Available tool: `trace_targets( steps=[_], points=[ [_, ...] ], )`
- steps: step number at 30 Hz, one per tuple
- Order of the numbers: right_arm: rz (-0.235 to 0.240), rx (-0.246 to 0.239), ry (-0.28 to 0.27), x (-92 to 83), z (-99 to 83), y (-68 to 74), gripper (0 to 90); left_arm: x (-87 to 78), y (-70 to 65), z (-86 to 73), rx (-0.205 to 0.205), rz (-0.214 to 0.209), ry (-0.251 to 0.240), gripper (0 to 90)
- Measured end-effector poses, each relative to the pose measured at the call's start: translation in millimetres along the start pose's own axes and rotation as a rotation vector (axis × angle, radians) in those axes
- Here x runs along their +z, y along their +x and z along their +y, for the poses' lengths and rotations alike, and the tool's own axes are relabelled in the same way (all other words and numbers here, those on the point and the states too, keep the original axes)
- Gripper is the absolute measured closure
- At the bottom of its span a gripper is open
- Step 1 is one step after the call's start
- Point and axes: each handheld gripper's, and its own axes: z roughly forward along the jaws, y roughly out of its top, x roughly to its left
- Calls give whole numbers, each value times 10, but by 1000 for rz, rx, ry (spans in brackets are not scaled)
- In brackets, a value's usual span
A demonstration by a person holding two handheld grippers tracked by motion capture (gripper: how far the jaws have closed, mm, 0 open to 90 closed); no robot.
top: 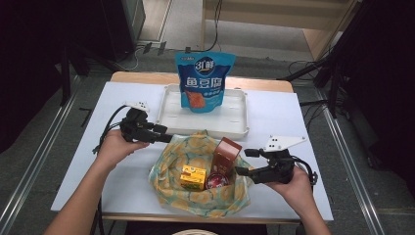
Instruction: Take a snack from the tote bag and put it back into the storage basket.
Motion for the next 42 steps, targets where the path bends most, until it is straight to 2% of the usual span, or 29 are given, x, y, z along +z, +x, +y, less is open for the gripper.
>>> trace_targets(
  steps=[5,8,20,26,35,42],
  points=[
    [-6,7,-7,-4,42,6,256,7,-2,31,1,0,-10,436],
    [5,24,-5,5,101,23,243,12,-4,32,10,-2,5,436],
    [15,-19,-9,-3,232,155,232,-47,10,21,0,8,-13,434],
    [6,-22,-1,1,284,183,229,-56,11,19,-1,9,-14,434],
    [-6,-41,13,136,447,242,231,-65,12,14,-6,9,-15,430],
    [-22,-46,32,225,536,244,300,-74,29,2,-4,16,-12,425]
  ],
)
